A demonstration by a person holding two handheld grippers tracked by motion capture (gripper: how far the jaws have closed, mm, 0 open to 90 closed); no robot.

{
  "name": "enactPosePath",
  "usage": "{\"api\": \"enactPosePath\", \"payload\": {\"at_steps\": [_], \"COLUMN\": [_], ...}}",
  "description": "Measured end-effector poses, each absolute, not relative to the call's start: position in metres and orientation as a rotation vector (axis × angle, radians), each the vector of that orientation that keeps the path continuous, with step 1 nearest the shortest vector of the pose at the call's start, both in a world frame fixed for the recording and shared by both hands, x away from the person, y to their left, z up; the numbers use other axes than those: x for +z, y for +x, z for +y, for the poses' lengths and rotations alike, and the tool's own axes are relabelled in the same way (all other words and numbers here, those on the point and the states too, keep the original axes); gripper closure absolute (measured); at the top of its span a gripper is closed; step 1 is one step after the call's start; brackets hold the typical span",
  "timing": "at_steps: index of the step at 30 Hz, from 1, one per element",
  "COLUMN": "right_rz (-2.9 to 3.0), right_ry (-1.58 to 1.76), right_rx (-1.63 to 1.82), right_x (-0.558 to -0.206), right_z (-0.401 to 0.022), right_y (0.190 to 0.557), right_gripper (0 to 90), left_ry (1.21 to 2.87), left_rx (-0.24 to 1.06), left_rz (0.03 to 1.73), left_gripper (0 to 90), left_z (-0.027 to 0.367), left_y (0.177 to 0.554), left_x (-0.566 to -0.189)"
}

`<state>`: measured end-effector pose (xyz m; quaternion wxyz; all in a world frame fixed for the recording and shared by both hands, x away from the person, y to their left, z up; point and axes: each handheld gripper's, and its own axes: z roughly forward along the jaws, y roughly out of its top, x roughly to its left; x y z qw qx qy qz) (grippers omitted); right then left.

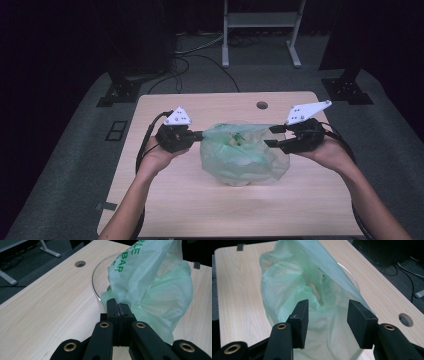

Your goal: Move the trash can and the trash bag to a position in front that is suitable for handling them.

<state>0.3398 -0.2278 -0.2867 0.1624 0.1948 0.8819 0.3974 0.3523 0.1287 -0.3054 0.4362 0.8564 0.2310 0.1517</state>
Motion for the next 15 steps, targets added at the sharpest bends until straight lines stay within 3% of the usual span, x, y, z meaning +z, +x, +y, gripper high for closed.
{"api": "enactPosePath", "payload": {"at_steps": [15], "right_rz": [2.536], "right_ry": [0.570], "right_rx": [1.046], "right_x": [-0.289], "right_z": [-0.243], "right_y": [0.338], "right_gripper": [53.3], "left_ry": [2.136], "left_rx": [0.392], "left_rz": [0.605], "left_gripper": [89.8], "left_z": [0.136], "left_y": [0.359], "left_x": [-0.304]}}
